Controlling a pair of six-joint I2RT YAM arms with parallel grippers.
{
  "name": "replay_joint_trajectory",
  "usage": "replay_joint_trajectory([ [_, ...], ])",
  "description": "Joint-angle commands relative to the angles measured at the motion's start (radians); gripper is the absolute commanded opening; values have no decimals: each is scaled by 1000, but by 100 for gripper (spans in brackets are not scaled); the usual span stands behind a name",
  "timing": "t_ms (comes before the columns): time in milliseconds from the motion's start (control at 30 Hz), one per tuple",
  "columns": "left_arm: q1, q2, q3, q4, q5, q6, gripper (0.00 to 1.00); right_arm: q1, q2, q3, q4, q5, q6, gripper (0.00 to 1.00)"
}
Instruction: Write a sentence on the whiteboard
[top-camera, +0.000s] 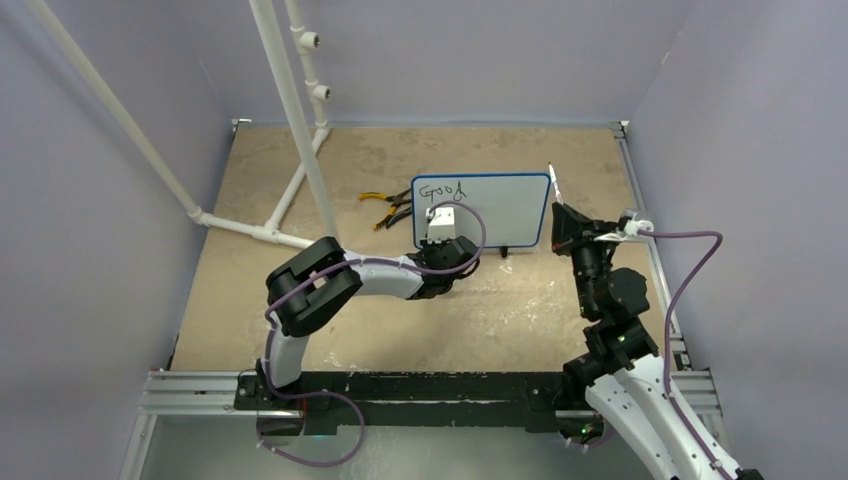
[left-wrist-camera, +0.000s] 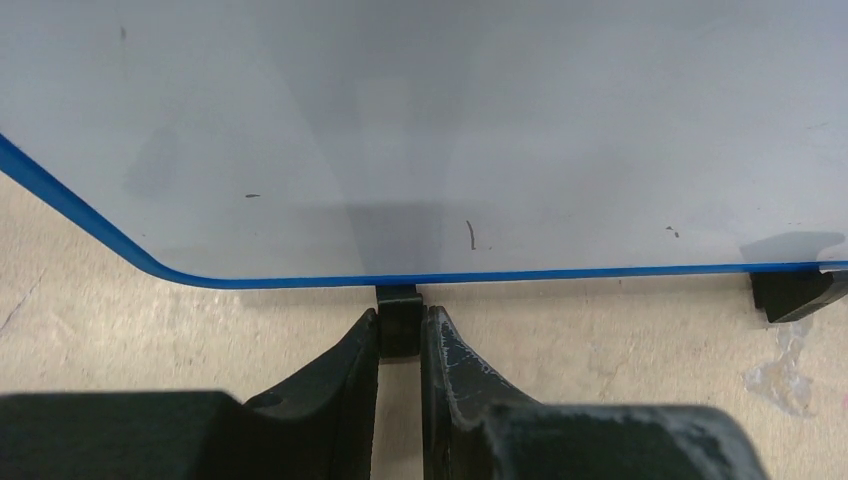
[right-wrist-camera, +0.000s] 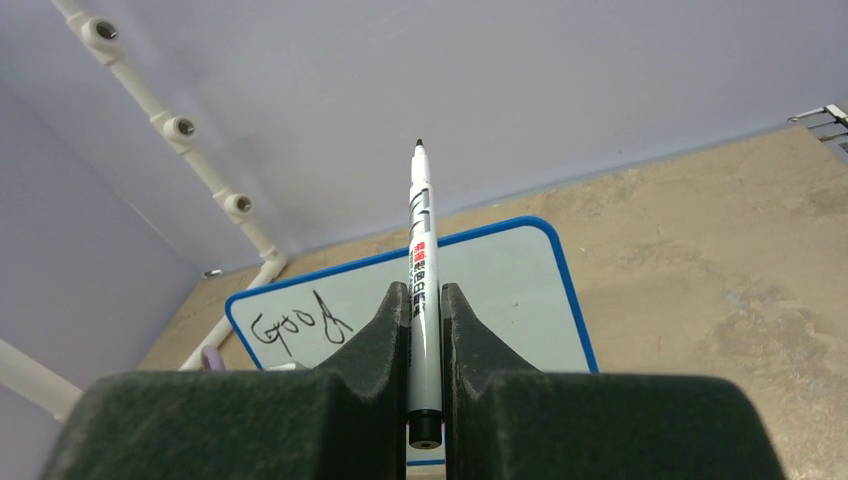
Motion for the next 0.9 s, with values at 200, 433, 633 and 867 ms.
replay_joint_trajectory([
  [200,-60,-72,-68,-139,9,-141,0,-1,-17,0,32,-9,-11,0],
  [433,-76,-96,-84,-150,24,-163,11,0,-12,-3,35,-11,-8,0],
  [633,-87,-133,-110,-160,30,-177,38,0,-12,-4,32,-9,-5,0],
  [867,-93,-215,-131,-158,30,-131,55,0,-25,4,19,-2,7,0],
])
